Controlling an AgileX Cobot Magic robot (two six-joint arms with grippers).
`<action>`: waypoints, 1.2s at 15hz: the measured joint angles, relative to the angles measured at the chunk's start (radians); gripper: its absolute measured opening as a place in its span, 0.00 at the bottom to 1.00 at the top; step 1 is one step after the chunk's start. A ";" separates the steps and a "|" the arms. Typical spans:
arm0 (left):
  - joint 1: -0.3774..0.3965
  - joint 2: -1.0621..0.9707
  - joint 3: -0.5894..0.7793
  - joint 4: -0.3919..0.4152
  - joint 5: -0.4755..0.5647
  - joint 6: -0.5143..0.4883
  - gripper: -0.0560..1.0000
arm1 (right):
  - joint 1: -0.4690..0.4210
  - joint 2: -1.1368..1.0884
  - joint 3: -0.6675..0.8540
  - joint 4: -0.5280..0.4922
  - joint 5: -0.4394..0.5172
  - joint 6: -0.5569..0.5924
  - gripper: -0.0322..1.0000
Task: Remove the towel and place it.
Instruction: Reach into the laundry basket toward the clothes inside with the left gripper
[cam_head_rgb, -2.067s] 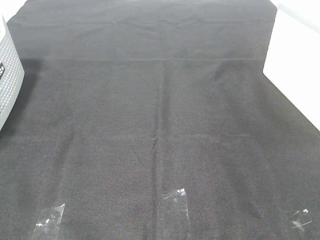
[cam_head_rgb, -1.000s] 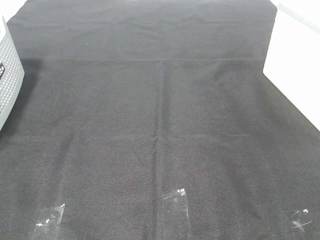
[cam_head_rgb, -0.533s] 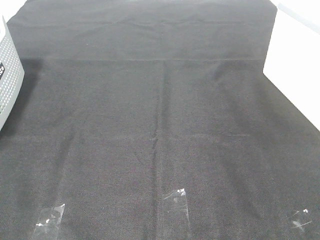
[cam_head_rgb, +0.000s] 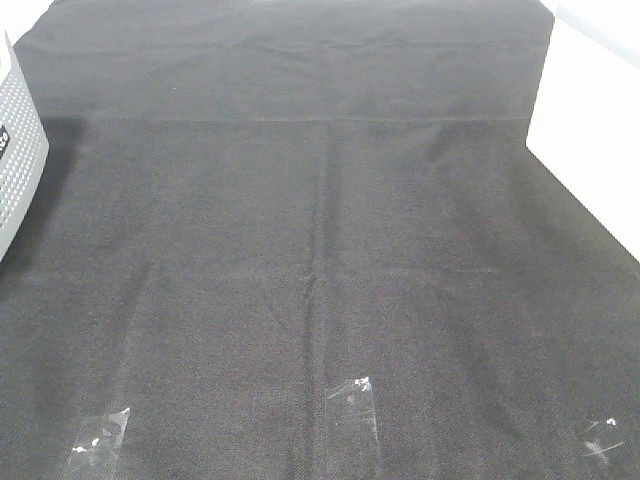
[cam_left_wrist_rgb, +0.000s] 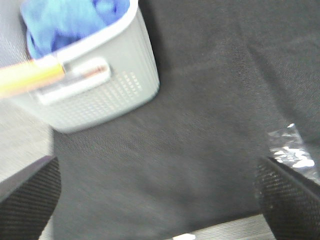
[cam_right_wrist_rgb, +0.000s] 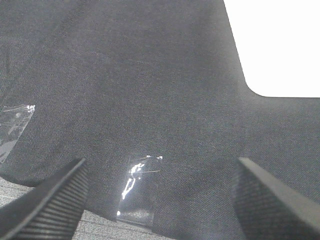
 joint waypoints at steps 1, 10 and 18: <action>0.000 0.087 -0.067 0.006 0.000 0.068 0.99 | 0.000 0.000 0.000 0.000 0.000 0.000 0.77; 0.008 0.895 -0.654 0.086 0.008 0.413 0.99 | 0.000 0.000 0.000 0.000 0.000 0.000 0.77; 0.243 1.411 -0.962 0.108 0.005 0.642 0.99 | 0.000 0.000 0.000 0.000 0.000 0.000 0.77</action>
